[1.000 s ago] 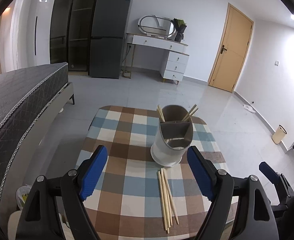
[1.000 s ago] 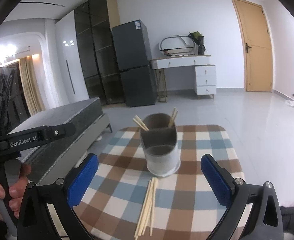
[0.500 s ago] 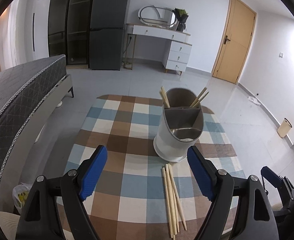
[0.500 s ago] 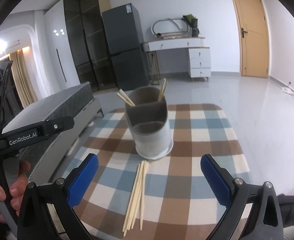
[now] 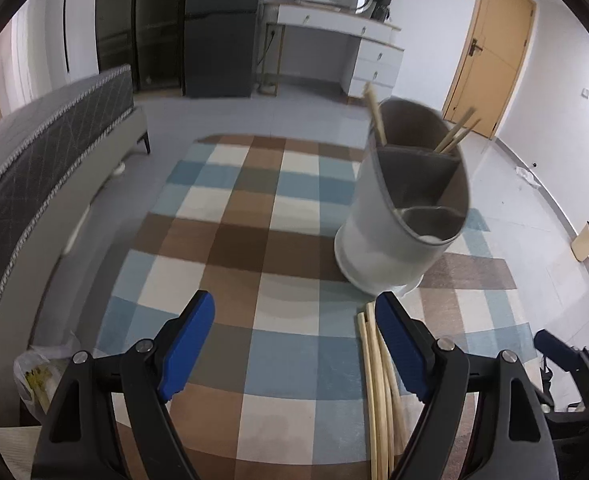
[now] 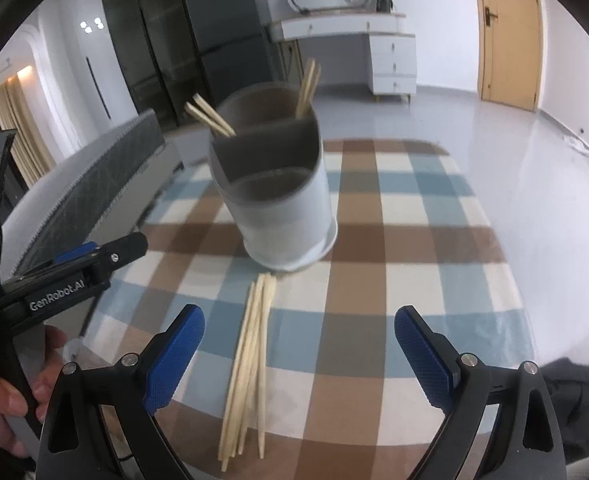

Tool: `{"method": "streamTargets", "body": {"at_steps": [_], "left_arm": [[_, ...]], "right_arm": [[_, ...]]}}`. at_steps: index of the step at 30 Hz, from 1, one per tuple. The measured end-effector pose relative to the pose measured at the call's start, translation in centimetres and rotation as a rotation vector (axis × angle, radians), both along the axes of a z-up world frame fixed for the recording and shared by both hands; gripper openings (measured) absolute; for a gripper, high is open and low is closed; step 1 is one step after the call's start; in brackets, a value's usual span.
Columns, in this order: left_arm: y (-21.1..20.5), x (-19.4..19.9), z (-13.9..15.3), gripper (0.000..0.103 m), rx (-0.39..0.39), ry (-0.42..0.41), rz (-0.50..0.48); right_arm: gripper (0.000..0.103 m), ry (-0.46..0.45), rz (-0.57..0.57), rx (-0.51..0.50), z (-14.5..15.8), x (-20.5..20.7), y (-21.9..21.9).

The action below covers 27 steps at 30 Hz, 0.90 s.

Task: Organize utensils
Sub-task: 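Pull both open tools back and lower them toward the remaining chopsticks, then lower the right tool onto the chopstick pile and close it on one chopstick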

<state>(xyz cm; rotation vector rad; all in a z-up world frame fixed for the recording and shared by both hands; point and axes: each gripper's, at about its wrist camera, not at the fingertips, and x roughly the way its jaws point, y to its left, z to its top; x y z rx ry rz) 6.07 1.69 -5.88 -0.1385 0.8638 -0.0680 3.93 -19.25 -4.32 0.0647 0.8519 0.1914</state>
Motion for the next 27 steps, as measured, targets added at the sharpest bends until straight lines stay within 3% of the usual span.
{"method": "streamTargets", "body": {"at_steps": [8,13,17,27], "left_arm": [[1.1,1.2,-0.8,0.079,-0.024,0.075,0.055],[2.7,2.1,-1.7,0.079,-0.075,0.127,0.119],[3.7,2.5,-2.3,0.079,-0.102,0.166,0.158],[4.6,3.1,-3.6,0.079,-0.126,0.222,0.183]], "right_arm": [[0.080,0.125,0.039,-0.031,-3.6,3.6,1.5],[0.066,0.187,0.069,-0.003,-5.5,6.1,2.4],[0.062,0.213,0.097,0.005,-6.8,8.1,3.5],[0.028,0.263,0.111,-0.010,-8.5,9.5,4.6]]}}
